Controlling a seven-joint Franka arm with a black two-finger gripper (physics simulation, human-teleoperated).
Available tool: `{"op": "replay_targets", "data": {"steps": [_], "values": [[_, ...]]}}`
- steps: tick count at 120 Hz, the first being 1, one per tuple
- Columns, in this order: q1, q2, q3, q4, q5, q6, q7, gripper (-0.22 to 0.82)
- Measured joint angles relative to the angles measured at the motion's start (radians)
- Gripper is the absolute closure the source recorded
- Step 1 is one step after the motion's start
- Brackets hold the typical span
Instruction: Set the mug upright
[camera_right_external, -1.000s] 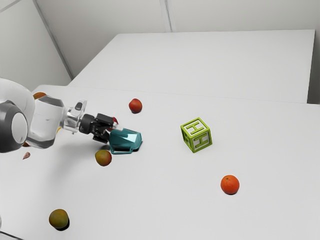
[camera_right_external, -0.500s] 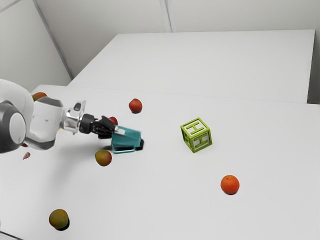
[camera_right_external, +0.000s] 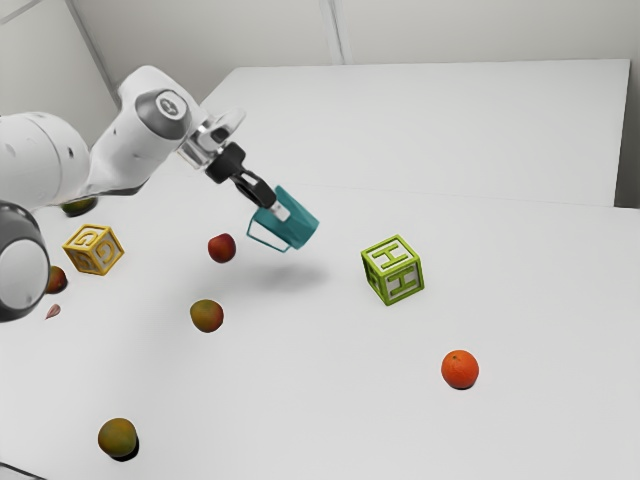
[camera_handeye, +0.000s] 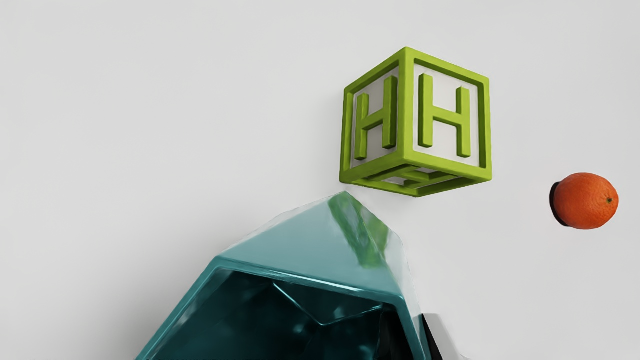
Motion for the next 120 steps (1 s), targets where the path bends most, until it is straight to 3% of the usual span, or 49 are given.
{"op": "replay_targets", "data": {"steps": [16,34,56,82,104,120], "values": [[-0.042,-0.019,-0.035,-0.015,0.256,0.118,-0.063,0.78],[-0.085,-0.107,-0.045,-0.185,0.450,0.265,-0.165,0.78],[-0.100,-0.120,-0.057,-0.310,0.533,0.420,-0.281,0.78],[-0.098,-0.112,-0.058,-0.368,0.554,0.498,-0.384,0.78],[-0.098,-0.107,-0.058,-0.368,0.548,0.520,-0.436,0.39],[-0.098,-0.112,-0.058,-0.368,0.546,0.527,-0.463,0.21]]}}
